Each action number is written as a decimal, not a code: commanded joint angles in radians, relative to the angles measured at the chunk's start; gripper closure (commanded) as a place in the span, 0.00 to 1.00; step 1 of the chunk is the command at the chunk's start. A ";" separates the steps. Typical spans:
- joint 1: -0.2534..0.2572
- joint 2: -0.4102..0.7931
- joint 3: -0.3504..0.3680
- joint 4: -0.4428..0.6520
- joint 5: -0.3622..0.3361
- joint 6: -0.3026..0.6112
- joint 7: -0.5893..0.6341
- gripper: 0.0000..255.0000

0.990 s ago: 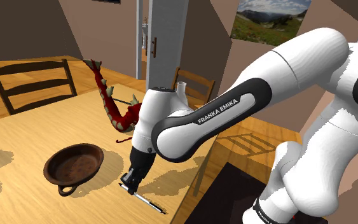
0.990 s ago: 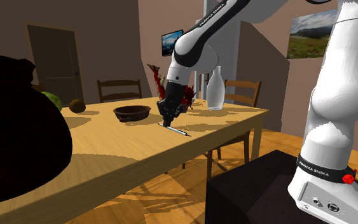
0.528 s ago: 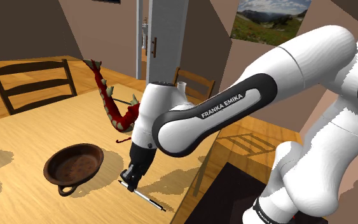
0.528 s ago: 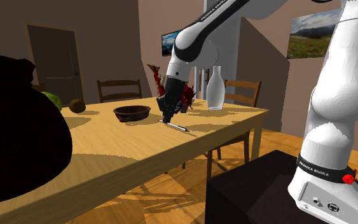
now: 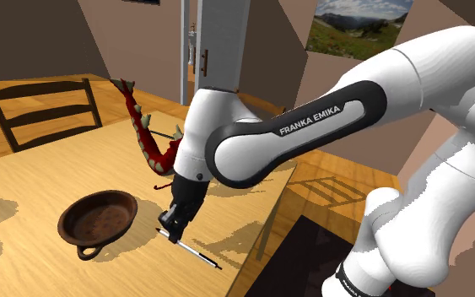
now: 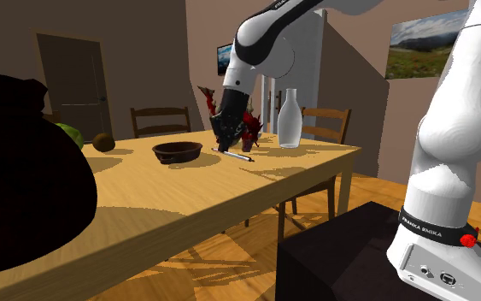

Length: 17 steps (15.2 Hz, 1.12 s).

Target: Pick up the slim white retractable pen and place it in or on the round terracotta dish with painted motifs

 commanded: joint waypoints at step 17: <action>-0.029 0.127 -0.016 0.321 -0.081 -0.194 0.052 1.00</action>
